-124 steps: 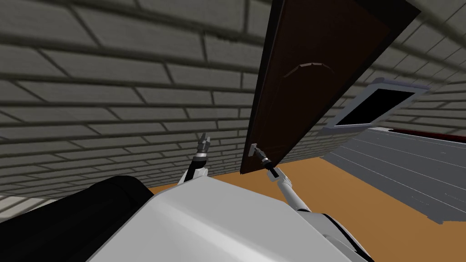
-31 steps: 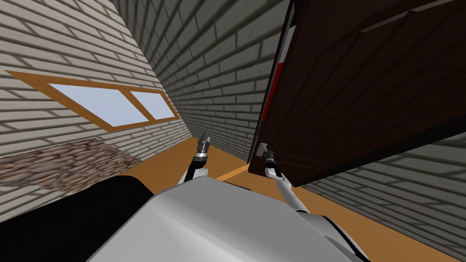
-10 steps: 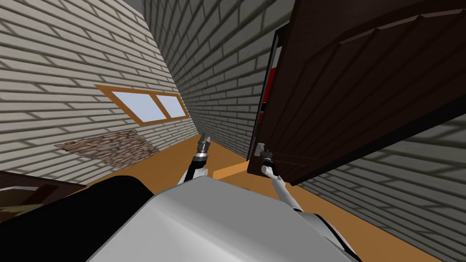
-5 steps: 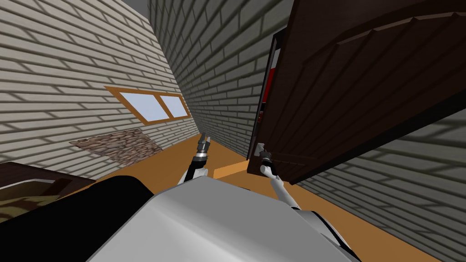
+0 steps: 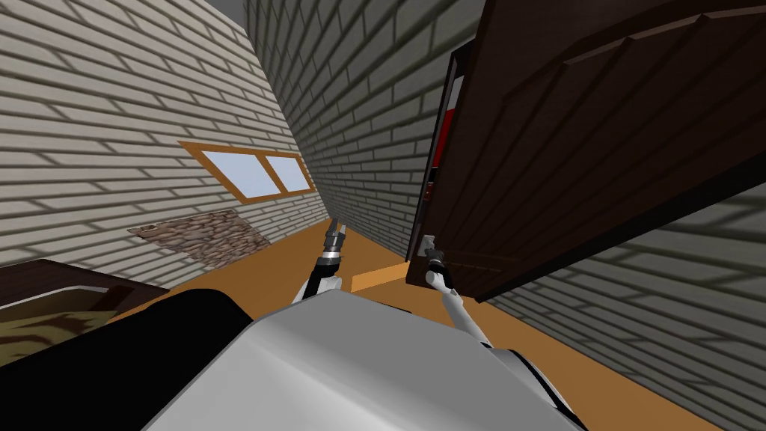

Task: Pull the door open

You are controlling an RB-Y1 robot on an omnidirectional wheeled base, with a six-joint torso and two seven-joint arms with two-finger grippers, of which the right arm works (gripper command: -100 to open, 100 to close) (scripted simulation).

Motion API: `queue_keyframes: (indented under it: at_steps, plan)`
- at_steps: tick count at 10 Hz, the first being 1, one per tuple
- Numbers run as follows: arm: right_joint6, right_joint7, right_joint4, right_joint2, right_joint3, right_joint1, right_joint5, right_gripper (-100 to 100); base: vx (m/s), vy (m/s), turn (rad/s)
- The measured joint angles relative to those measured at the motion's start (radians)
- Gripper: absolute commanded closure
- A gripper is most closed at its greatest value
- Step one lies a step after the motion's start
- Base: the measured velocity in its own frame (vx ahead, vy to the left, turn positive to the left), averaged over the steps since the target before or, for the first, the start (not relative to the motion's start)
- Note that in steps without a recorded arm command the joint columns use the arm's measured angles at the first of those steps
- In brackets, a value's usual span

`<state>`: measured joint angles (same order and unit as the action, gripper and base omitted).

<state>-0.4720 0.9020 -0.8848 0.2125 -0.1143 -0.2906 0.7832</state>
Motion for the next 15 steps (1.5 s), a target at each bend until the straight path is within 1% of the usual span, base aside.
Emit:
queue_keyframes:
  at_steps: [2,3,4,5,6,7,8,9,10,11,12,14,15]
  plan:
    - [-0.002,0.059,0.004,0.0,-0.017,-0.002,0.027,-100,-0.073,-0.044,0.024]
    - [0.011,0.056,-0.015,-0.009,-0.009,0.007,0.036,-100,-0.073,-0.042,0.008]
    - [0.012,0.069,-0.011,-0.015,-0.013,0.0,0.048,-100,-0.08,-0.049,0.017]
    - [0.022,0.078,-0.041,-0.023,-0.009,0.015,0.064,-100,-0.062,-0.041,0.035]
    - [0.03,0.082,-0.056,-0.026,-0.008,0.022,0.073,-100,-0.014,-0.04,-0.043]
    - [0.033,0.084,-0.052,-0.022,-0.003,0.027,0.075,-100,0.006,-0.006,-0.138]
    - [0.045,0.082,-0.041,-0.015,0.008,0.023,0.081,-100,0.01,0.017,-0.098]
    - [0.061,0.075,-0.038,-0.012,0.021,0.02,0.087,-100,-0.006,0.04,-0.059]
    - [0.065,0.085,-0.01,-0.004,0.019,-0.003,0.089,-100,0.002,0.039,-0.035]
    - [0.077,0.082,-0.013,-0.003,0.027,-0.006,0.093,-100,0.008,0.021,0.014]
    - [0.09,0.075,-0.036,-0.001,0.033,0.008,0.096,-100,0.003,0.028,-0.041]
    - [0.11,0.081,-0.008,0.006,0.036,-0.024,0.102,-100,0.0,0.043,-0.035]
    - [0.125,0.075,-0.023,0.006,0.045,-0.019,0.106,-100,0.011,0.028,-0.034]
